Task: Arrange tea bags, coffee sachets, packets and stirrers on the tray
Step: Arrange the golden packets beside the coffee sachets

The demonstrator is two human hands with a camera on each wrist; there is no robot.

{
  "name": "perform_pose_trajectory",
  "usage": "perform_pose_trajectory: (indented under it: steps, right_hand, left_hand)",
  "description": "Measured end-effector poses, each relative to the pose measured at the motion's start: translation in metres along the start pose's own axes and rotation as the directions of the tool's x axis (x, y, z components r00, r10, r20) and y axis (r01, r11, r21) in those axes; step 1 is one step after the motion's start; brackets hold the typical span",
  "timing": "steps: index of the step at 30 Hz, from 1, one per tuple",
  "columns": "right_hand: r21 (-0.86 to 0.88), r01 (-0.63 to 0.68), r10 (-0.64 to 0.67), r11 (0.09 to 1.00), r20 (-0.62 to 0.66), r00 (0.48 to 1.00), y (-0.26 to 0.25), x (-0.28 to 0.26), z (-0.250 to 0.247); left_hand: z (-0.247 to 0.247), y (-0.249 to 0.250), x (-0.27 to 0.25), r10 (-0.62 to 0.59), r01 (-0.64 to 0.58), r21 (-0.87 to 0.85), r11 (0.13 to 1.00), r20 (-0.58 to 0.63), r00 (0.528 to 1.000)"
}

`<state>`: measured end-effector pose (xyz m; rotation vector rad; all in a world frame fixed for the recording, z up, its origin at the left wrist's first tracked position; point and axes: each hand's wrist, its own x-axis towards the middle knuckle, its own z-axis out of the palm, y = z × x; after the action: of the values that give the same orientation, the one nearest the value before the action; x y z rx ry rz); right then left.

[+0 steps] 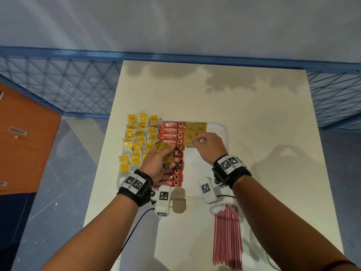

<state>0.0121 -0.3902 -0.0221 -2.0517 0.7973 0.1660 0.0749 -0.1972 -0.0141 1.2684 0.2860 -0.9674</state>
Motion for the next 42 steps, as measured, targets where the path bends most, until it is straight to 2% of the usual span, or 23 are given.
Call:
perform_pose_trajectory:
  steps: [5, 10, 24, 30, 36, 39, 42]
  right_hand:
    - [-0.095, -0.044, 0.050, 0.995, 0.066, 0.997, 0.002, 0.008, 0.004]
    - [-0.117, -0.104, 0.107, 0.988, 0.024, 0.994, 0.004, 0.012, 0.009]
    - [-0.187, -0.098, 0.106, 0.978, 0.036, 0.994, 0.003, 0.010, 0.009]
    - [-0.181, -0.111, 0.120, 0.977, 0.043, 0.992, 0.001, 0.005, 0.010]
    - [-0.200, -0.096, 0.106, 0.975, 0.040, 0.994, -0.003, 0.001, 0.011]
    - [-0.162, -0.092, 0.096, 0.983, 0.021, 0.995, -0.001, -0.002, 0.010]
    - [-0.032, -0.026, 0.027, 0.999, 0.013, 1.000, -0.001, -0.010, 0.011]
  left_hand:
    - [0.002, 0.002, -0.001, -0.022, 0.024, -0.079, 0.997, 0.027, 0.999]
    - [0.001, 0.002, 0.001, -0.073, 0.080, -0.165, 0.983, 0.051, 0.996]
    - [0.004, 0.004, -0.007, -0.028, 0.034, -0.056, 0.998, 0.107, 0.994]
    - [0.001, 0.000, -0.008, -0.020, 0.022, -0.053, 0.998, 0.050, 0.999]
    - [-0.002, -0.004, -0.007, 0.021, -0.022, 0.033, 0.999, 0.026, 0.999]
    - [-0.003, -0.006, -0.006, 0.021, -0.022, 0.040, 0.999, 0.020, 1.000]
    - [-0.002, -0.007, -0.005, 0.033, -0.034, 0.047, 0.998, 0.033, 0.999]
